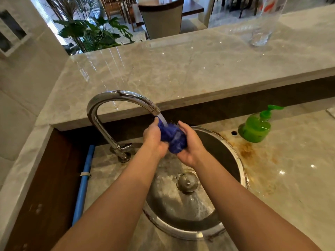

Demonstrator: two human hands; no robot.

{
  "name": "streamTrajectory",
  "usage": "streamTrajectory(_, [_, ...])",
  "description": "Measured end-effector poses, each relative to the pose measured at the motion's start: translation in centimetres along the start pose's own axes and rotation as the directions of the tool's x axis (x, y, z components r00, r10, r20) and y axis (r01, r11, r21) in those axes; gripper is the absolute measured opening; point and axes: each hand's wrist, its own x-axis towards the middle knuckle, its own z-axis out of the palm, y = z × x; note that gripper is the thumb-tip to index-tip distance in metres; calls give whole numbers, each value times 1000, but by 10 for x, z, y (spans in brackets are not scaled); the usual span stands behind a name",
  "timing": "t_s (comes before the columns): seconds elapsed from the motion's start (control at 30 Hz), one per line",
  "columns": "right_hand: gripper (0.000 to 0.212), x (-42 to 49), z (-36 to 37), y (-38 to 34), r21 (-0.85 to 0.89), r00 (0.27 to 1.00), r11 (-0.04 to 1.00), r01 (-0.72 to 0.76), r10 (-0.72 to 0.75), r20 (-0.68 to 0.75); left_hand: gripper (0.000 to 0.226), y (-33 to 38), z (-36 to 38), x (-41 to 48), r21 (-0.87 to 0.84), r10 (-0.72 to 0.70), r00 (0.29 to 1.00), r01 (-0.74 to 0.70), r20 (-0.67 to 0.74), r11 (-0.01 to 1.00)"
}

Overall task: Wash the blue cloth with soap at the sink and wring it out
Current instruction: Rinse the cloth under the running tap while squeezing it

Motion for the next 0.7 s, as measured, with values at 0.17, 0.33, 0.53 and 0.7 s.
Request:
streamTrajectory(0.17, [40, 8, 24, 5, -276, 985, 951, 141, -163, -59, 28, -11, 5, -3, 444, 176, 980, -201, 97, 873])
streamTrajectory(0.33, [64, 18, 26, 10, -506, 966, 849, 151, -237, -108, 39, -9, 3, 3, 682, 414, 893, -415, 178, 602])
streamTrajectory(0.53, [55, 29, 35, 19, -593, 940, 796, 122, -284, -189, 37, -2, -10, 19, 633, 447, 891, -393, 83, 667])
streamTrajectory(0.7, [44, 35, 33, 25, -616, 913, 778, 126, -333, -234, 32, -11, -6, 17, 441, 411, 912, -373, 11, 816])
